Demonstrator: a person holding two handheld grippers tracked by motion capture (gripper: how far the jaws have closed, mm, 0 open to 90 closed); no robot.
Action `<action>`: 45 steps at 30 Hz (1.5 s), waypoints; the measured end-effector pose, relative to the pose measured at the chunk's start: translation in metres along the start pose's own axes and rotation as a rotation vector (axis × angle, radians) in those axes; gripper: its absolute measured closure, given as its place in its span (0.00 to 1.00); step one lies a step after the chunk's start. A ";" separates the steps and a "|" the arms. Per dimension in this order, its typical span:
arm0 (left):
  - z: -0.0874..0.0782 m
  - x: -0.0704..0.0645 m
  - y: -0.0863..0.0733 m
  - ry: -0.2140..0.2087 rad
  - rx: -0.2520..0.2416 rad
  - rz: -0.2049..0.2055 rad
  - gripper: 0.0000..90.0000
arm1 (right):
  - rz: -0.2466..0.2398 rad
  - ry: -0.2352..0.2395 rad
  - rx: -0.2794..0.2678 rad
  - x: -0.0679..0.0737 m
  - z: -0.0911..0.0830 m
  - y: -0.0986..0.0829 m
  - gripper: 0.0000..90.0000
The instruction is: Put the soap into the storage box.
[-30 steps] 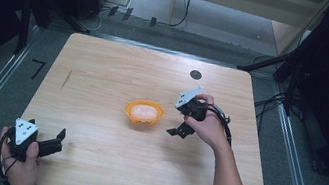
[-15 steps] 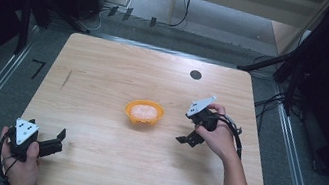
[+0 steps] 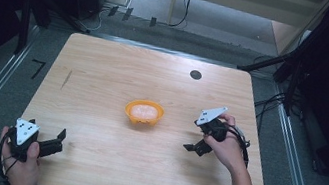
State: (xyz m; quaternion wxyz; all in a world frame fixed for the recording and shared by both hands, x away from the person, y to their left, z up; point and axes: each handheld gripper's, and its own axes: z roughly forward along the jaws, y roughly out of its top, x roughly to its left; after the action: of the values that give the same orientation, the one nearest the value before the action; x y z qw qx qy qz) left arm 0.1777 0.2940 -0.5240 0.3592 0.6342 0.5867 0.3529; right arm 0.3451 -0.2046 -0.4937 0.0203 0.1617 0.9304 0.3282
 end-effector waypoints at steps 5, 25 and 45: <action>0.000 0.000 0.000 -0.001 -0.001 0.000 0.00 | 0.031 -0.012 -0.014 0.004 -0.004 -0.009 0.00; 0.000 -0.001 0.000 0.001 0.001 0.003 0.00 | 0.142 -0.079 -0.081 0.020 -0.029 -0.062 0.00; 0.000 -0.001 0.000 0.001 0.002 0.004 0.00 | 0.234 -0.158 -0.145 0.037 -0.051 -0.115 0.00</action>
State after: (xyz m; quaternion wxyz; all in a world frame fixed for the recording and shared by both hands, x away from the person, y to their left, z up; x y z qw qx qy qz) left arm 0.1777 0.2932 -0.5239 0.3574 0.6358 0.5858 0.3533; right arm 0.2695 -0.3076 -0.5225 0.0668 0.2924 0.8746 0.3810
